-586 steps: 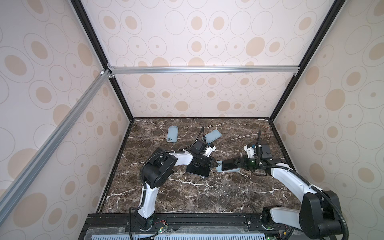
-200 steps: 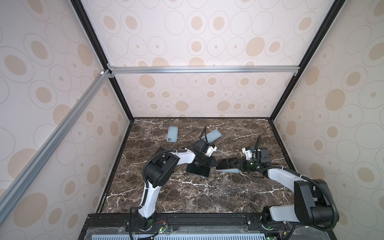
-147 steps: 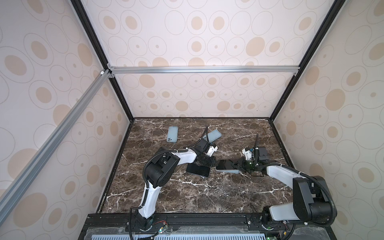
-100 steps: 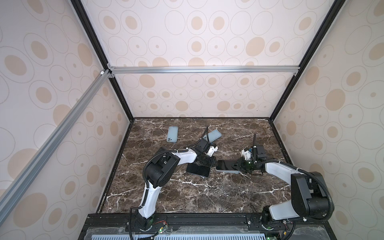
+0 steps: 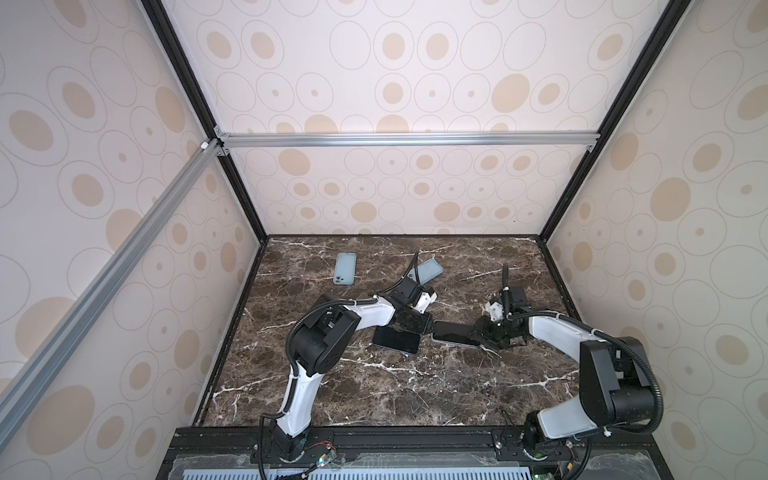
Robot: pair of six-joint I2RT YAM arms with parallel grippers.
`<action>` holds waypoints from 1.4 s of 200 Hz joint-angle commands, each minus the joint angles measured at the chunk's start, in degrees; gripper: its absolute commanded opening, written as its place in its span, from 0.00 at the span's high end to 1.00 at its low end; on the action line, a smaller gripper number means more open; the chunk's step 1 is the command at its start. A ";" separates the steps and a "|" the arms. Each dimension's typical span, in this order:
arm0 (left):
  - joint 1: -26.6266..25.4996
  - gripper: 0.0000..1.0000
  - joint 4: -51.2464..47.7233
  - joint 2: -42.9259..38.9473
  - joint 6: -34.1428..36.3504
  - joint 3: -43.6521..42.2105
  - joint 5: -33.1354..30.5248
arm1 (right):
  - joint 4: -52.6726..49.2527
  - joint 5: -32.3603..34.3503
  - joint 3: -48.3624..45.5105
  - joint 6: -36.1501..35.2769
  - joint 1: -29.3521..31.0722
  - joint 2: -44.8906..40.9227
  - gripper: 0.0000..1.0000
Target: Put the phone into the phone case
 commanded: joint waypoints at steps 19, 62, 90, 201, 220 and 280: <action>-0.44 0.81 -4.42 2.04 1.53 0.59 -2.40 | -5.46 3.01 2.58 -2.29 0.06 -2.61 0.50; -0.47 0.81 -3.78 1.24 1.20 0.33 -1.10 | -7.25 4.85 2.74 -4.34 0.12 -2.99 0.51; -0.43 0.81 -3.54 0.81 0.98 0.32 -0.34 | -6.14 4.74 1.87 -4.25 0.05 -2.02 0.53; -0.43 0.82 -2.90 0.68 0.22 0.08 1.38 | -3.03 1.95 0.43 -3.81 -0.01 2.22 0.67; -0.41 0.83 -2.98 0.74 0.42 0.06 1.06 | -3.41 2.34 0.45 -4.05 -0.03 1.91 0.68; -0.48 0.84 -2.99 1.21 0.53 0.07 0.52 | -5.29 2.47 2.30 -6.35 -1.25 2.28 0.69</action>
